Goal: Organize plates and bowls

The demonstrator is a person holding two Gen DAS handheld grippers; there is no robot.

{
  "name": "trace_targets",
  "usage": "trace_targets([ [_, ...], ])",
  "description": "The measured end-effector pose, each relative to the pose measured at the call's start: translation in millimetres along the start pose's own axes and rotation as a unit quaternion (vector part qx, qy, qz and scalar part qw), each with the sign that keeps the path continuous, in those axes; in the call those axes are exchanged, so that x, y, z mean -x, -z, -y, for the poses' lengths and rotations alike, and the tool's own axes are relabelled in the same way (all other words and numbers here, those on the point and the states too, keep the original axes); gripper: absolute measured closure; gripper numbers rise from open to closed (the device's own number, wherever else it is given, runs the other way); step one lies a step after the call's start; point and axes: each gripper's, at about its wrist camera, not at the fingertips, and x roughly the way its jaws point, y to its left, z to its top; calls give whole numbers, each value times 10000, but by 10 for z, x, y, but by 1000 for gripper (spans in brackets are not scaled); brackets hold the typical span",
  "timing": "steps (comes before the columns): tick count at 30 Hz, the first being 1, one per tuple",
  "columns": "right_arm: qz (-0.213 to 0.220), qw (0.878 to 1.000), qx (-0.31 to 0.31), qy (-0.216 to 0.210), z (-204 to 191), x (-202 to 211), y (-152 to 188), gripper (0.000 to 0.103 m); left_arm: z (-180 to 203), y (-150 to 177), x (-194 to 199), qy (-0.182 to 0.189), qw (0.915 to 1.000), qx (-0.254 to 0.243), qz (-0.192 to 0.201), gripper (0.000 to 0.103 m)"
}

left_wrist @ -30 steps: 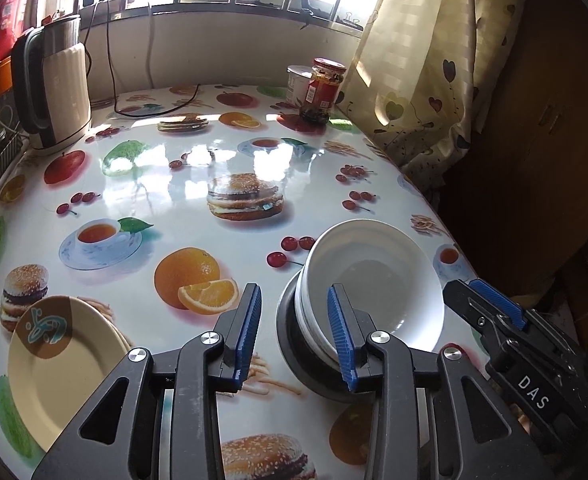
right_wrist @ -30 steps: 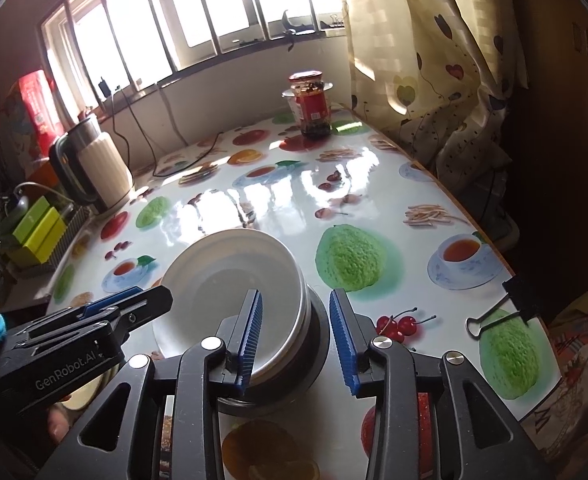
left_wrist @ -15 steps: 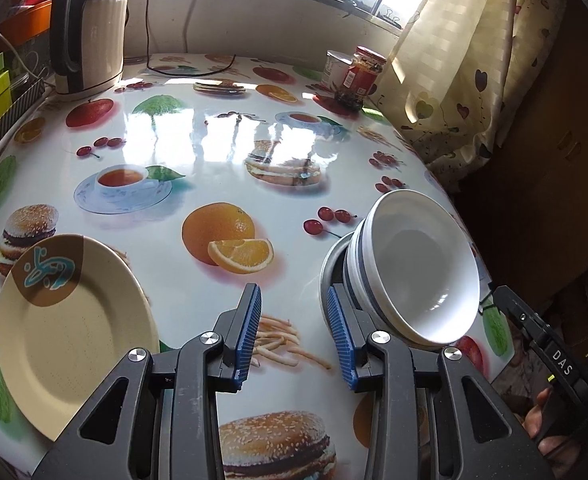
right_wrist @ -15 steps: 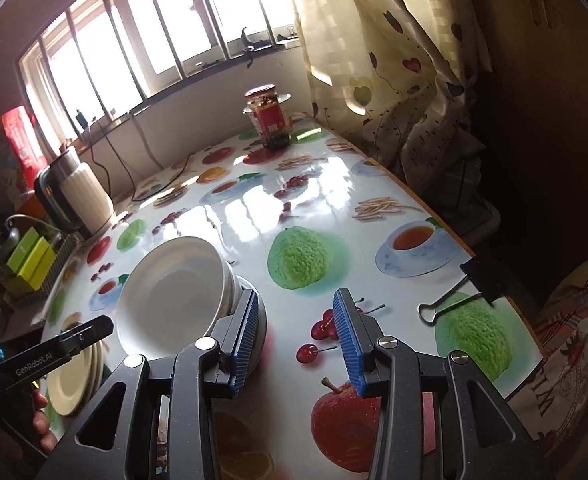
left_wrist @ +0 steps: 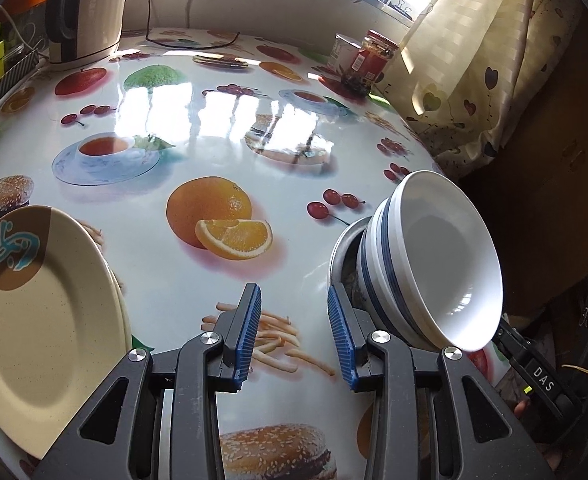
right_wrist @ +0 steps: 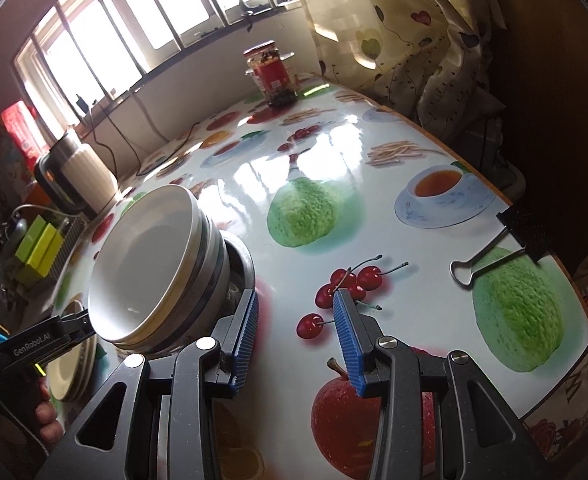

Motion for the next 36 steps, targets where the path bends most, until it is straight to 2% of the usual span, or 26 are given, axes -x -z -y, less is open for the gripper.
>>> trace_targets([
  [15, -138, 9988, 35, -470, -36, -130, -11, 69, 28, -6, -71, 289, 9996, 8, -44, 67],
  [21, -197, 9973, -43, -709, -38, -186, -18, 81, 1, -3, -85, 387, 9992, 57, -30, 67],
  [26, -207, 9954, -41, -936, -45, -185, -16, 91, 10, 8, -89, 472, 9989, 30, -17, 75],
  [31, -175, 9942, -74, -1056, -28, -190, -7, 92, 66, 12, -109, 595, 9982, -69, -30, 87],
  [36, -180, 9935, -29, -1126, -14, -191, -10, 92, 80, 4, -164, 693, 9975, -63, -89, 89],
])
